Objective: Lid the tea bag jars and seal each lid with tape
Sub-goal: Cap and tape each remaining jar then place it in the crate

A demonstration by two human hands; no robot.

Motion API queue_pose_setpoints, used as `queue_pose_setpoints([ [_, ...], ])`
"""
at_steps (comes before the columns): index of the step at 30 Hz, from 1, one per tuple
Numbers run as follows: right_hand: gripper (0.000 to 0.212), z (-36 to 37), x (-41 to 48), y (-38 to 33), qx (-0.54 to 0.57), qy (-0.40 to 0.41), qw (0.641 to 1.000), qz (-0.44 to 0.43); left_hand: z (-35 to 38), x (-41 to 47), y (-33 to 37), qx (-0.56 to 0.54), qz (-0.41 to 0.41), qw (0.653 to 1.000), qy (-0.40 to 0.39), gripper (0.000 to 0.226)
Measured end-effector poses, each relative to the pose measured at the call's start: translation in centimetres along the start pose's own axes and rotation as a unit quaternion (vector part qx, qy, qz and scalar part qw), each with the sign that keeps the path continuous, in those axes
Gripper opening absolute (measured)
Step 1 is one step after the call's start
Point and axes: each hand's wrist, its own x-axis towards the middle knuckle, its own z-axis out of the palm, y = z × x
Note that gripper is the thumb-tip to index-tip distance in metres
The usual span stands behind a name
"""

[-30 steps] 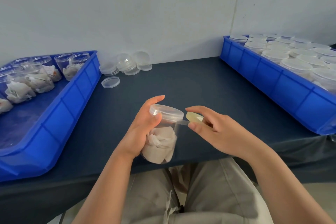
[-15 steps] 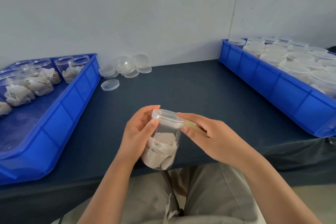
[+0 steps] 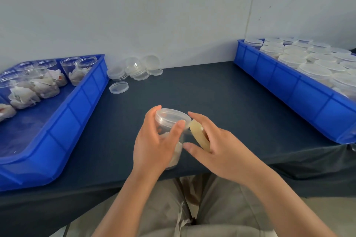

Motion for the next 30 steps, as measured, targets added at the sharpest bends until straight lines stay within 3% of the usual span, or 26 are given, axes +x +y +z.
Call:
queue_pose_setpoints([
  [3, 0.072, -0.3, 0.2, 0.7, 0.028, -0.051, 0.998, 0.010, -0.6, 1.3, -0.7, -0.035, -0.011, 0.999, -0.009, 0.064],
  [5, 0.065, -0.7, 0.4, 1.1, 0.039, -0.076, 0.996, 0.003, -1.4, 1.8, -1.2, -0.063, -0.002, 0.998, -0.015, 0.064],
  [8, 0.051, -1.9, 0.5, 1.9, 0.050, -0.071, 0.996, -0.014, -2.2, 2.4, -1.9, -0.080, 0.021, 0.995, -0.057, 0.057],
  [12, 0.043, -2.5, 0.9, 3.2, -0.031, -0.045, 0.999, 0.004, -2.5, 3.5, -2.5, -0.068, 0.037, 0.990, -0.116, 0.044],
  [20, 0.043, -2.0, 1.1, 3.3, -0.011, -0.038, 0.999, -0.003, -1.4, 3.9, -4.4, -0.196, 0.041, 0.955, -0.219, 0.064],
  [23, 0.047, -1.6, 1.0, 2.7, 0.005, -0.037, 0.999, -0.008, -0.9, 3.4, -4.6, -0.232, 0.011, 0.948, -0.217, 0.061],
  [27, 0.043, -1.1, 0.9, 1.8, -0.027, -0.012, 1.000, -0.002, -1.1, 3.3, -4.1, -0.185, 0.031, 0.965, -0.181, 0.049],
  [30, 0.043, -0.7, 0.7, 1.3, -0.069, 0.025, 0.997, 0.000, -1.2, 2.9, -3.2, -0.147, 0.040, 0.983, -0.097, 0.038],
])
